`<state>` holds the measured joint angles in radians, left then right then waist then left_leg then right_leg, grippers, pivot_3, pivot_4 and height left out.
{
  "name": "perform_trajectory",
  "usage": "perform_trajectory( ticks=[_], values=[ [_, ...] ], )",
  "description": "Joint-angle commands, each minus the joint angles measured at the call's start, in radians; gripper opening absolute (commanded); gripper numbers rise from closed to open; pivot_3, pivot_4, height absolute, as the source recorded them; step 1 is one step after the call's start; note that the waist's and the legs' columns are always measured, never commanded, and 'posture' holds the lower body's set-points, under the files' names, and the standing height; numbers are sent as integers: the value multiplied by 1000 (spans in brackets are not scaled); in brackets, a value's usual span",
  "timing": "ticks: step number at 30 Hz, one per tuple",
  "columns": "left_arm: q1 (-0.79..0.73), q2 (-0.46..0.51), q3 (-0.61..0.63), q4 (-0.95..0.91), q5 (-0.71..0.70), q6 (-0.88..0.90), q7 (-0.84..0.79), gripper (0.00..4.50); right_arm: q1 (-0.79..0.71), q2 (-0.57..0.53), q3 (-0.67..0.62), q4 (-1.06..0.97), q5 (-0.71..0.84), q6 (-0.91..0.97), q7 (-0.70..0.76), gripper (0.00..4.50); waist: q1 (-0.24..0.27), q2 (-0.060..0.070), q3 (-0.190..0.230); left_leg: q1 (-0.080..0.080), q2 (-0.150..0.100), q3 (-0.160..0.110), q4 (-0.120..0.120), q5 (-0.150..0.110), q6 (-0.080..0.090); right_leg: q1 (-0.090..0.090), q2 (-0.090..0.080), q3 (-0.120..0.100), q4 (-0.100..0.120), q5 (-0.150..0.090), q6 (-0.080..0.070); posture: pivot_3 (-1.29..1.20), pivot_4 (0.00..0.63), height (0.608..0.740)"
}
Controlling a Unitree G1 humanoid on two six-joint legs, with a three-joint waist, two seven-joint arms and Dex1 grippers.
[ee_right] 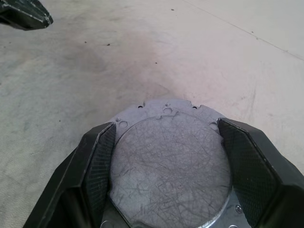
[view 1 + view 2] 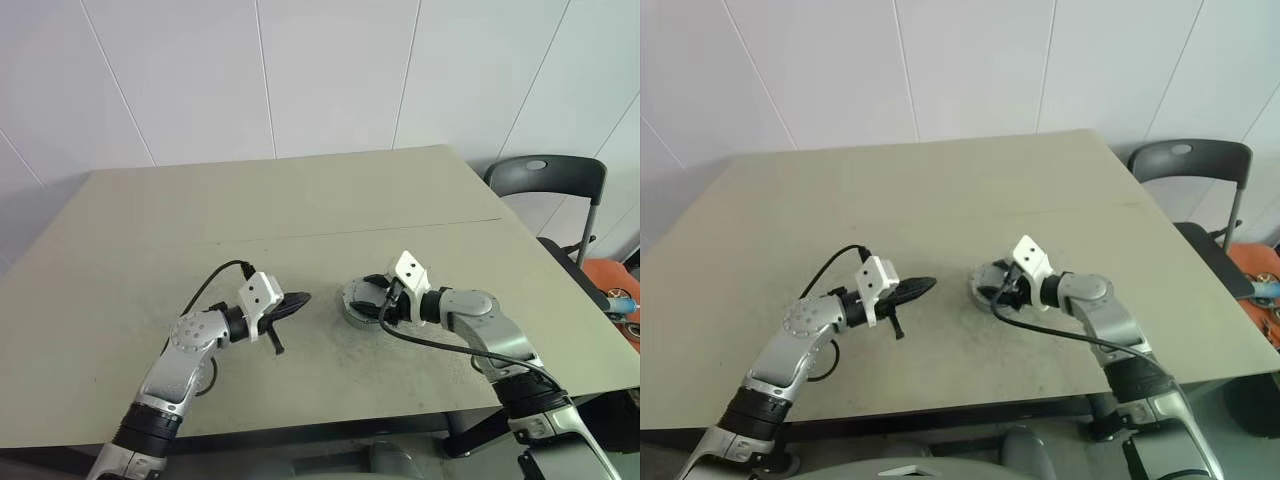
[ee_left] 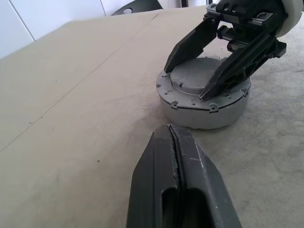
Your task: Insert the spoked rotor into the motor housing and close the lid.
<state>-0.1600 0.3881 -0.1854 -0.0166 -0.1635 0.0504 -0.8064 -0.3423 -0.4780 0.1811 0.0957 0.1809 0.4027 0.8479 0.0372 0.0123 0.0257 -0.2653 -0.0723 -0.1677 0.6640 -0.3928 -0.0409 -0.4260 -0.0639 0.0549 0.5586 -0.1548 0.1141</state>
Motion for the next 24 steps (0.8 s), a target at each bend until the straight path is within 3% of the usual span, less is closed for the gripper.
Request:
perform_trajectory(
  ticks=[1,6,13,20,24],
  values=[
    [-14,-16,-13,-4,13,-33,11,0,2,8,15,11,-23,14,-17,3067,0,0,0,0,0,0,0,0,0,0,0,0,0,0,0,0,0,740],
    [-2,-33,-35,-36,31,-22,35,0,-12,6,33,53,-73,22,-64,3067,-2,0,0,2,0,0,0,0,0,2,0,0,1,0,0,0,0,740],
    [-7,-31,-35,-78,28,15,43,0,25,43,25,-33,25,108,-9,3067,-11,1,2,15,1,0,-1,0,0,15,1,-1,1,-3,-2,0,0,740],
    [-12,-23,-27,-121,19,59,43,0,30,5,98,72,-136,9,-85,3067,-30,0,0,15,1,-1,-4,-3,1,14,0,-1,0,-5,5,0,0,740],
    [-5,-13,-23,-140,13,69,42,0,15,11,92,113,-147,-17,-115,3067,-32,-2,0,18,1,0,-3,-4,1,17,0,-1,0,-7,3,0,0,740]
  ],
)
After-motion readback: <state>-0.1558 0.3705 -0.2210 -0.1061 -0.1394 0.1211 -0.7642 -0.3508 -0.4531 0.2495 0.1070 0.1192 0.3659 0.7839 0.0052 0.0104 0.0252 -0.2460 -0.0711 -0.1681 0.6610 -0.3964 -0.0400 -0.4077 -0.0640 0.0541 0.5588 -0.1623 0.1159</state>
